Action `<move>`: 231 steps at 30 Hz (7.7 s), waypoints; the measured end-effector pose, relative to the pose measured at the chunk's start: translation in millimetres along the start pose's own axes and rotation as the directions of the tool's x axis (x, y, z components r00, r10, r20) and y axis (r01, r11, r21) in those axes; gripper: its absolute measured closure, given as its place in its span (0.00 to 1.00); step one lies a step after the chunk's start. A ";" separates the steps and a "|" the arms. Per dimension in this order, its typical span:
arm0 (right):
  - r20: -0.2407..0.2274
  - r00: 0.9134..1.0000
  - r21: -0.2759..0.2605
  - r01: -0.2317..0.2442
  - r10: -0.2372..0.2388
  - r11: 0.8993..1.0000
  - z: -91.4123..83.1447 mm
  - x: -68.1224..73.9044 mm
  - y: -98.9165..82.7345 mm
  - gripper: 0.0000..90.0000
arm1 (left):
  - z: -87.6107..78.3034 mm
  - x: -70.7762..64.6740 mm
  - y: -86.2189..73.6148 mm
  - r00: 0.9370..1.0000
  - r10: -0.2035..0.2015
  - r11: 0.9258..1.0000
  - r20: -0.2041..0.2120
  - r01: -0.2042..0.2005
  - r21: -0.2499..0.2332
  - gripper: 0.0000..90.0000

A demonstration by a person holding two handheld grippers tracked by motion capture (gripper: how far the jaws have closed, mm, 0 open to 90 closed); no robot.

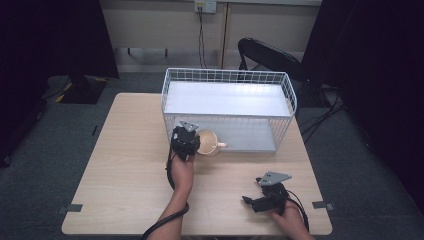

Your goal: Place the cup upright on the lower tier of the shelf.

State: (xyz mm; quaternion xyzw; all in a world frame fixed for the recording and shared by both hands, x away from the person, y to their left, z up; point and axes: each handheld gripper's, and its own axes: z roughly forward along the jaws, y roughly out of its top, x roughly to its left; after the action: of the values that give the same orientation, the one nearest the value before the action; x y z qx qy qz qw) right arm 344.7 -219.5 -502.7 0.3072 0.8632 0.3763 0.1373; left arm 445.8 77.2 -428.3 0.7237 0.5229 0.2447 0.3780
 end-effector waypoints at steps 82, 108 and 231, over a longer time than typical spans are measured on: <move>0.003 1.000 0.001 -0.005 0.005 1.000 -0.4 0.5 -0.4 0.14 | 5.2 -3.8 8.8 0.998 -0.047 0.989 0.046 0.053 -0.140 0.41; 0.003 1.000 0.001 -0.005 0.005 1.000 -0.4 0.5 -0.4 0.14 | -18.5 -15.3 -10.2 0.985 0.073 0.988 0.154 -0.050 -0.149 0.30; 0.009 1.000 0.002 -0.011 0.011 1.000 -1.4 0.8 -1.2 0.14 | 14.5 -7.2 -7.4 0.996 -0.019 0.995 0.088 0.027 -0.095 0.58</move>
State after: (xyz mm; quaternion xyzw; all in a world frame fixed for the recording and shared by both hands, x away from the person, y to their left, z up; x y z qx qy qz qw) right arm 342.9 -220.5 -502.6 0.3137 0.8612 0.3750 0.1388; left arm 450.0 67.5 -442.5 0.7087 0.5019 0.2333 0.4375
